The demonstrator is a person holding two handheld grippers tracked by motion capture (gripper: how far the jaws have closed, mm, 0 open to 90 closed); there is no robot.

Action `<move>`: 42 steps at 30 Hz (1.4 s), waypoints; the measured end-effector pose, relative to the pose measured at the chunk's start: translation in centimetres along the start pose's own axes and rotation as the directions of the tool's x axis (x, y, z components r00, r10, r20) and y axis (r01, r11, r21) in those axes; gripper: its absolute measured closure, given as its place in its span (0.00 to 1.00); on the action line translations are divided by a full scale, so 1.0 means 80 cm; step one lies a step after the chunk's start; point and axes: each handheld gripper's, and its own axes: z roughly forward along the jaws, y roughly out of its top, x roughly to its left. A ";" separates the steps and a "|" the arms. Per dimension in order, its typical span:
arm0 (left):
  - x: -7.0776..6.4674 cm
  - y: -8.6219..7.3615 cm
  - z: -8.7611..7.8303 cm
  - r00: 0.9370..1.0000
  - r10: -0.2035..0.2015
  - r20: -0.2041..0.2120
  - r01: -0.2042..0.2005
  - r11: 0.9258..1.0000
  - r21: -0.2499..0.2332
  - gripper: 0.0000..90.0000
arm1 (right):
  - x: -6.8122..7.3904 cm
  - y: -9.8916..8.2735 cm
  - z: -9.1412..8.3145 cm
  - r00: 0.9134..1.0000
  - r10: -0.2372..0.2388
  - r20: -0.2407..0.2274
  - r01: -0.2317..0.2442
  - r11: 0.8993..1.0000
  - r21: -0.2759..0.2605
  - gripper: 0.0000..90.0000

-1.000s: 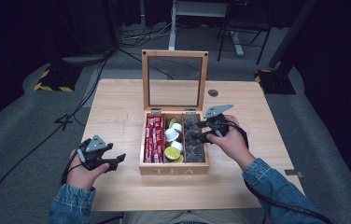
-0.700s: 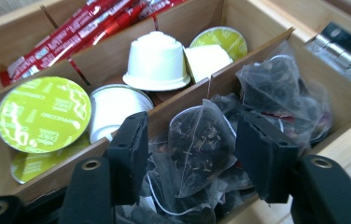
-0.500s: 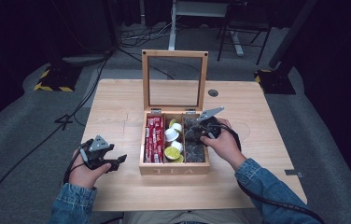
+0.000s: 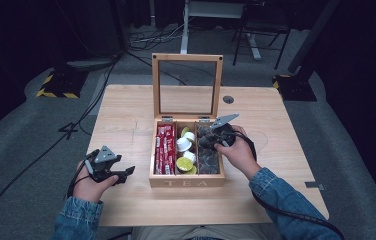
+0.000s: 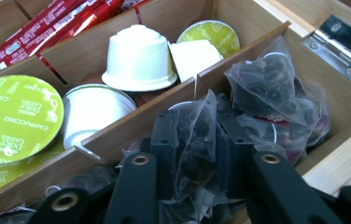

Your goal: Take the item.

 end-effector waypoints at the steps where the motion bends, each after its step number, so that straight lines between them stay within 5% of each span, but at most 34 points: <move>1: 0.000 0.000 0.000 1.000 -0.004 0.000 0.004 1.000 0.000 0.35 | 0.000 0.000 -0.001 1.000 -0.005 0.003 0.005 1.000 -0.002 0.84; 33: 0.007 -0.009 0.006 1.000 -0.003 -0.008 0.004 0.999 0.033 0.35 | 0.008 0.014 -0.050 1.000 -0.018 -0.006 0.017 0.988 -0.154 0.96; 42: 0.014 -0.018 0.009 1.000 -0.016 -0.011 0.016 0.999 0.052 0.35 | 0.008 0.020 -0.081 0.999 -0.032 0.025 0.036 0.983 -0.181 0.96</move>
